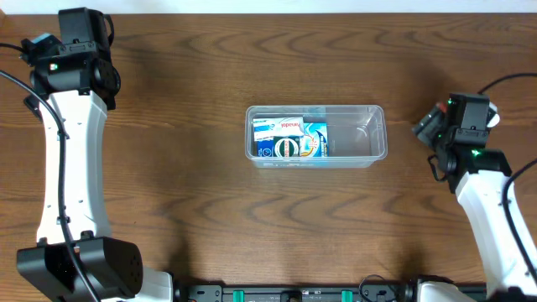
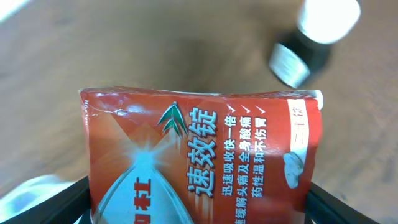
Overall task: Pack container
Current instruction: 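Lift the red box and carry it left over the container, then lower the red box into the container's right end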
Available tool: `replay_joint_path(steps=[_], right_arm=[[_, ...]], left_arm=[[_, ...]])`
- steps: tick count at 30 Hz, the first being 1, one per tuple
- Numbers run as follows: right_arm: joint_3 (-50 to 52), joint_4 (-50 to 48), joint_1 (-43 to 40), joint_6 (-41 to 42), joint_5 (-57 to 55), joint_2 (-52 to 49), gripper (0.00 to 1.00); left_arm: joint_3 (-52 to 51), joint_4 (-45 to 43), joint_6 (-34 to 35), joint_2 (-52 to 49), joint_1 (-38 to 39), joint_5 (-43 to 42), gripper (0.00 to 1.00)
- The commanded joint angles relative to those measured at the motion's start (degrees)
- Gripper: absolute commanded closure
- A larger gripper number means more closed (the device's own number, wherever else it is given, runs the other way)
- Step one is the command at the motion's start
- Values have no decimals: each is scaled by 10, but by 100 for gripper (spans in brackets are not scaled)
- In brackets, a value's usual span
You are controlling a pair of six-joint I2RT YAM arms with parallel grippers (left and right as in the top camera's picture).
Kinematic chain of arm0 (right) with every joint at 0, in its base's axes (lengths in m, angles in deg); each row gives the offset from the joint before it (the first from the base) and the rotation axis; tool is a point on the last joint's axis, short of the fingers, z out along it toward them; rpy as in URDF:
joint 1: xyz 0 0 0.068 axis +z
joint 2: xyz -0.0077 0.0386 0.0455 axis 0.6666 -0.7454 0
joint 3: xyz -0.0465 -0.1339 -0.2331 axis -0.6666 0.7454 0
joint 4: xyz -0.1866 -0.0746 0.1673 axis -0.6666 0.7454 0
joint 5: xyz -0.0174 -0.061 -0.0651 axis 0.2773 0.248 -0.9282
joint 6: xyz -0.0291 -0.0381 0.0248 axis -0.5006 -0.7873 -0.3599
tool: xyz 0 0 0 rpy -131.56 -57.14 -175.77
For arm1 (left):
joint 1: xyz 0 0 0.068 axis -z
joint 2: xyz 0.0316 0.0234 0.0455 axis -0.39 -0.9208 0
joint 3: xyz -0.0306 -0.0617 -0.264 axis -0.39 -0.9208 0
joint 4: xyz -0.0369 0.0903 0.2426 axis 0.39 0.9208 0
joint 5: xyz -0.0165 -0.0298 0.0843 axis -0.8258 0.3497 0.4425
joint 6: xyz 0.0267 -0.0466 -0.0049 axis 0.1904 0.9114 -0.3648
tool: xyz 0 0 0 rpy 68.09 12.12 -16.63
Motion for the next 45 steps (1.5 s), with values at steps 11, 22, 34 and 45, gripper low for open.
replay_joint_path(steps=[11,22,34,45], right_arm=[[-45,-21,179,-45,21,8,21],[-46,-72,260,-134,-13,-105,20],[-45,-56,266,-171,11,-135,16],[-45,-53,266,-285,53,-135,24]], left_arm=[[-1,0,-3,0,-2,6,2],[-1,0,-3,0,-2,6,2],[-1,0,-3,0,-2,6,2],[-1,0,-3,0,-2,6,2]])
